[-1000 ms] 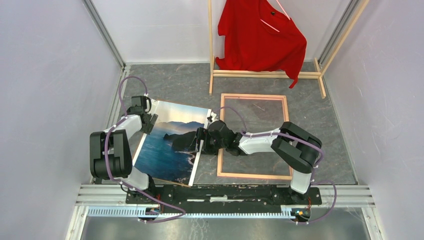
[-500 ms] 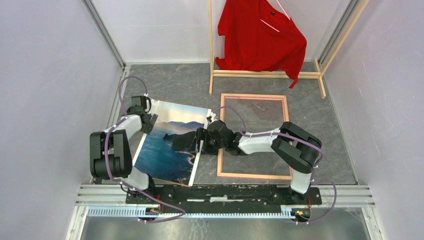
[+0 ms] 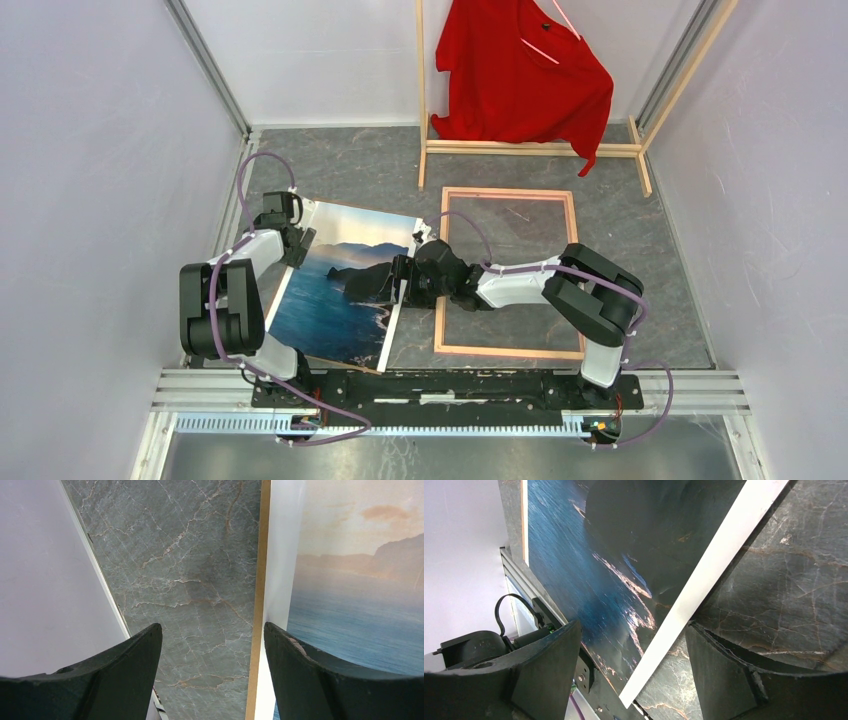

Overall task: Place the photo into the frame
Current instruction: Pick up the photo at the center of the board.

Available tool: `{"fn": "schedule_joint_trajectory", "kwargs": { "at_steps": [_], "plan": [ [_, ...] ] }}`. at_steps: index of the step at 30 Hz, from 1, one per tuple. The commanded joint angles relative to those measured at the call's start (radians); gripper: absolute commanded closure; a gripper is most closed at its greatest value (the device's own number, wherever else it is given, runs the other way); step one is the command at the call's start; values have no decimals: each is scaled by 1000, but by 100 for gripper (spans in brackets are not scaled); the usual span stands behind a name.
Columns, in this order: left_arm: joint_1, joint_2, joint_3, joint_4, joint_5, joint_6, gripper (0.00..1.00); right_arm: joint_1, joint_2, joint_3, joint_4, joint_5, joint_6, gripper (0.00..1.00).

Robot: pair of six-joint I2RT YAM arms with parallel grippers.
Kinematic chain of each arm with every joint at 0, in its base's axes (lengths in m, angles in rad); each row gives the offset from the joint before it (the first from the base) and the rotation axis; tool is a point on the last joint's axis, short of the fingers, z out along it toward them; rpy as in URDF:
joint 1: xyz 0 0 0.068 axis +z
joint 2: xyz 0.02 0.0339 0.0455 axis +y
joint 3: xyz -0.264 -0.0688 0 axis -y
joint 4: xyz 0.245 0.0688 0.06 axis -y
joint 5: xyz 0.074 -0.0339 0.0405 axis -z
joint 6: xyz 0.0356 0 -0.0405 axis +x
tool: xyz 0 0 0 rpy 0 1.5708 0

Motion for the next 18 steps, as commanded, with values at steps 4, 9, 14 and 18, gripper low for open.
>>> {"fn": "schedule_joint_trajectory", "kwargs": {
  "at_steps": [4,9,14,18],
  "plan": [
    [-4,52,-34,-18,47,6,19,7,-43,30,49,-12,-5,18],
    [-5,50,-35,-17,45,9,19,7,-53,30,64,-21,1,18],
    [-5,51,-34,-19,47,9,19,8,-72,29,63,-15,2,18],
    [-6,51,-34,-18,47,9,19,7,-77,28,66,-16,5,18]
  ]
}}
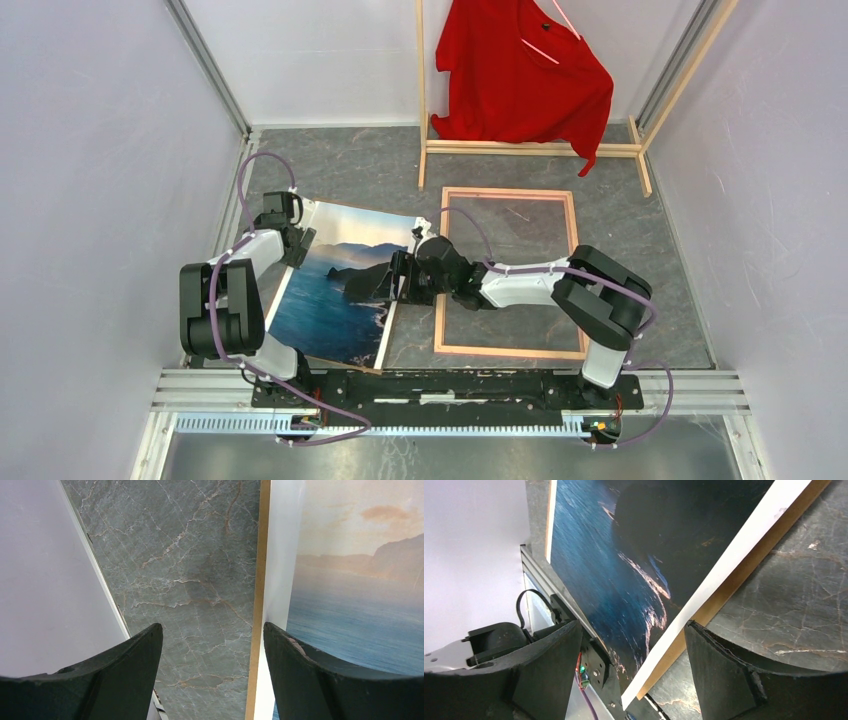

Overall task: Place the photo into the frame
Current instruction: Pick up the photo at the center of the board.

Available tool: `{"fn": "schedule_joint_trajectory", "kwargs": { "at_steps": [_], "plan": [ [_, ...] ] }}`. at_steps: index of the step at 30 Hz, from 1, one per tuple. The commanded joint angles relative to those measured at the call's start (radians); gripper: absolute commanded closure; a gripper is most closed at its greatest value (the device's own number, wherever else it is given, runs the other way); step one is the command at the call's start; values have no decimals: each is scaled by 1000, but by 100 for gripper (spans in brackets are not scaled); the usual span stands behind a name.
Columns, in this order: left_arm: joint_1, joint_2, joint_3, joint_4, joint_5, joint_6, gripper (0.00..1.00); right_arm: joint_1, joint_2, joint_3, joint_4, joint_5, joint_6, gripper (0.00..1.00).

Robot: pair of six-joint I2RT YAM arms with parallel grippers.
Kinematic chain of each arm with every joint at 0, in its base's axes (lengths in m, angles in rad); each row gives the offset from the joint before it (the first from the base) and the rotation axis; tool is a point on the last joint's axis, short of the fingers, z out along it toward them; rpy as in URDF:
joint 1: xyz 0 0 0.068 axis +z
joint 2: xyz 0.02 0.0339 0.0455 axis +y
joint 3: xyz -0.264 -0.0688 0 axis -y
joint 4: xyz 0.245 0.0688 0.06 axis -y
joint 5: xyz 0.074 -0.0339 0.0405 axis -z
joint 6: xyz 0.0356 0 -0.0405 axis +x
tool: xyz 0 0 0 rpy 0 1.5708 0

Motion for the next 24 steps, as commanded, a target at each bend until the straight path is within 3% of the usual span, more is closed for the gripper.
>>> {"fn": "schedule_joint_trajectory", "kwargs": {
  "at_steps": [1,7,15,24],
  "plan": [
    [-6,50,-34,-18,47,9,19,8,-38,28,53,-2,3,18],
    [-4,51,-34,-15,45,11,20,7,-16,4,90,-10,31,19],
    [-6,47,-35,-17,48,11,20,5,3,-81,285,-20,110,19],
    [-8,48,-25,-30,55,8,20,5,51,-45,326,3,118,21]
  ]
}}
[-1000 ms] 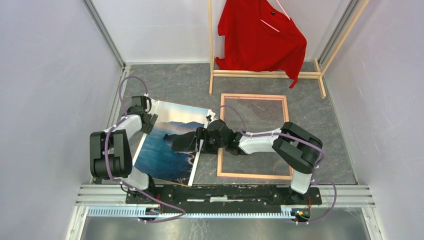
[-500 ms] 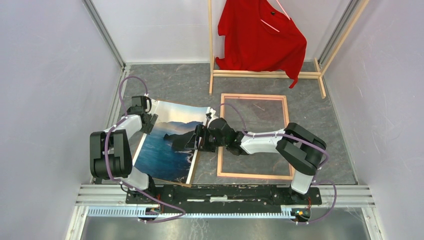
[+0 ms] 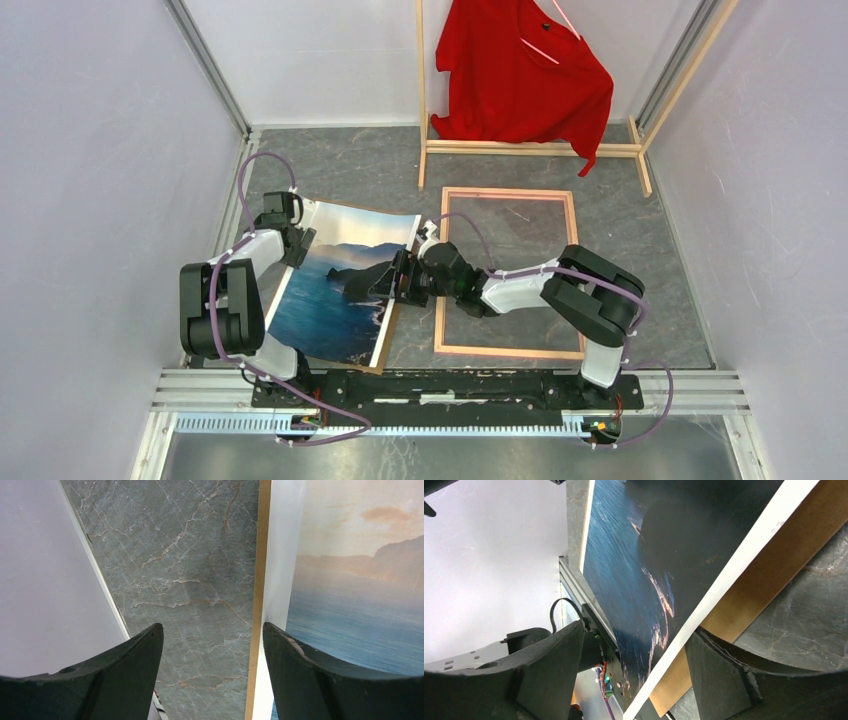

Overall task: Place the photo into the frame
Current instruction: Pick up the photo at the center of the board.

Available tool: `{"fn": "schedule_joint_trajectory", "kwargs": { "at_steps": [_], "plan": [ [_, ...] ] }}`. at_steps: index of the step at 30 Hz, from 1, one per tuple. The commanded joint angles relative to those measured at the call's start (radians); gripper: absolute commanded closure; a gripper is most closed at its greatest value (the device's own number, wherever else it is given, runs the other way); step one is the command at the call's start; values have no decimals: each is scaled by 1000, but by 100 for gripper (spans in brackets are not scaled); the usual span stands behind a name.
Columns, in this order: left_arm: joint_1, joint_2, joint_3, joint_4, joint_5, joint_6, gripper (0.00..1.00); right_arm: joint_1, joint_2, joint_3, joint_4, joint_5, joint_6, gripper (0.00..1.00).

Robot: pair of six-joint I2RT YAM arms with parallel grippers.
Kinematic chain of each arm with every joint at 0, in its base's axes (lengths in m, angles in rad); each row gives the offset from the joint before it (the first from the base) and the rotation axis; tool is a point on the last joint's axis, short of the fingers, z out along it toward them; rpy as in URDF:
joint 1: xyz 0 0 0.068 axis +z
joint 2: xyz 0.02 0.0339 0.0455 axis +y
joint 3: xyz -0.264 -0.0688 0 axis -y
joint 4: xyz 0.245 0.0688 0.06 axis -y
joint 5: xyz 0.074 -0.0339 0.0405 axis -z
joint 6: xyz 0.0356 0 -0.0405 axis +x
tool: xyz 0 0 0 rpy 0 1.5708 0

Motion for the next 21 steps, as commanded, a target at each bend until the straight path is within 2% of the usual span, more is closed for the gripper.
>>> {"fn": "schedule_joint_trajectory", "kwargs": {
  "at_steps": [1,4,8,11,13,14,21],
  "plan": [
    [-5,47,-22,-33,58,8,20,5,33,48,55,19,7,22],
    [-5,47,-14,-44,63,6,20,4,55,70,47,23,4,28],
    [-5,47,1,-68,71,2,20,2,56,76,29,44,-21,47],
    [-2,45,37,-112,83,-9,14,-3,28,70,11,58,-77,71],
    [-1,36,76,-162,103,-22,1,-9,-9,71,-34,79,-135,94],
    [-1,32,99,-192,121,-29,0,-12,-35,72,-67,99,-167,100],
    [0,-16,240,-332,195,-70,0,-42,-221,128,-377,221,-408,100]
  ]
}}
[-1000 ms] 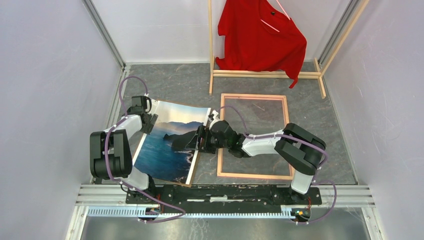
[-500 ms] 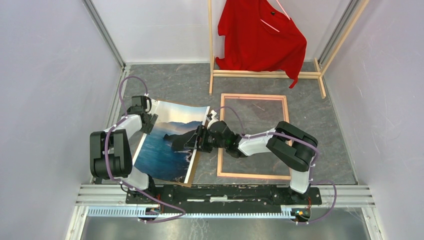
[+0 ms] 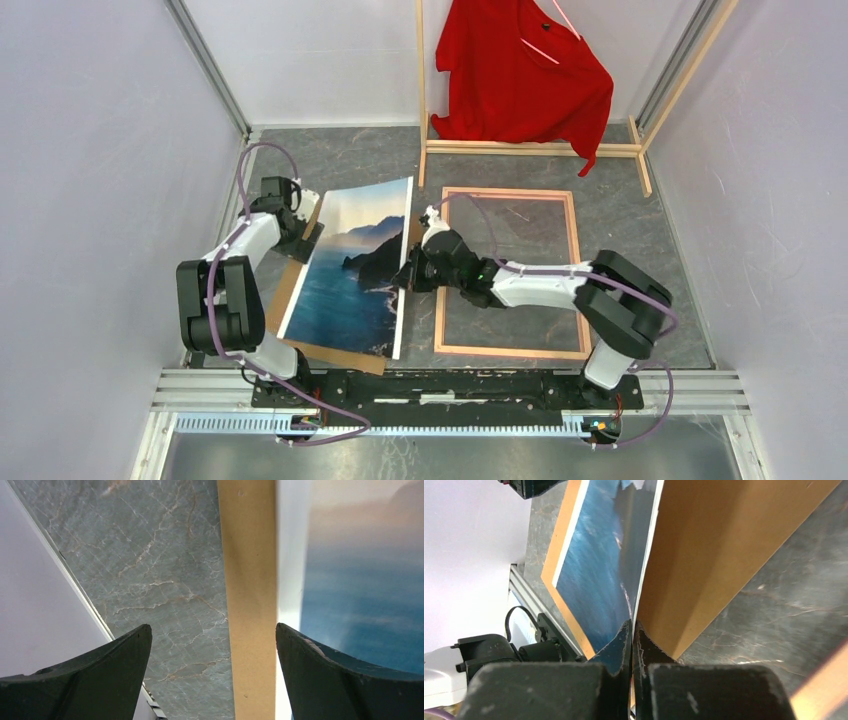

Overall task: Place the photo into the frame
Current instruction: Pick up the photo at the center of the board.

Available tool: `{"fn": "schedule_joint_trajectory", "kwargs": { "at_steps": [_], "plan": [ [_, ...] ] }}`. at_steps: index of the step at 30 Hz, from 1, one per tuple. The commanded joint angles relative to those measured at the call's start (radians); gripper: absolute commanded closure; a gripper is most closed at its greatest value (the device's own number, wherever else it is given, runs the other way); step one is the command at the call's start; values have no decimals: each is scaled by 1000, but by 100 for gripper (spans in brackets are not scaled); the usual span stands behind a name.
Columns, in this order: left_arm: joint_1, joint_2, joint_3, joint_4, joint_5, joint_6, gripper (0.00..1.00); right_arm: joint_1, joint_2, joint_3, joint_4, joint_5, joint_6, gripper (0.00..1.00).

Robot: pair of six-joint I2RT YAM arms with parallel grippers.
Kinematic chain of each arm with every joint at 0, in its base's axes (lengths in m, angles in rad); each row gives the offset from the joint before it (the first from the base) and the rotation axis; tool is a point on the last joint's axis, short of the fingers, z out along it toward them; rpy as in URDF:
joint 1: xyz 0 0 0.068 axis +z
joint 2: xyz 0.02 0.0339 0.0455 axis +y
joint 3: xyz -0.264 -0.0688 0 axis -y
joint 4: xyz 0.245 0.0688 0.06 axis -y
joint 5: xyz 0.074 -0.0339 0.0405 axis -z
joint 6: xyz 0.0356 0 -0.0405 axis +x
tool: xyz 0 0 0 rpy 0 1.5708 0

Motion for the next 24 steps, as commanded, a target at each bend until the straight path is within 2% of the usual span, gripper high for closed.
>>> {"fn": "schedule_joint_trajectory", "kwargs": {
  "at_steps": [1,7,11,14,19,24],
  "plan": [
    [1,-33,116,-113,82,-66,0,-32,-150,89,-189,104,-208,100],
    [3,-38,183,-155,113,-88,0,-142,-401,227,-618,235,-486,100],
    [4,-35,201,-157,120,-103,0,-163,-616,327,-872,497,-666,100],
    [5,-30,216,-158,135,-121,0,-164,-718,443,-1050,675,-723,100],
    [5,-21,225,-159,143,-140,0,-165,-673,644,-1366,867,-719,100],
    [5,-40,202,-159,130,-134,0,-142,-523,743,-1518,887,-709,100]
  ]
}}
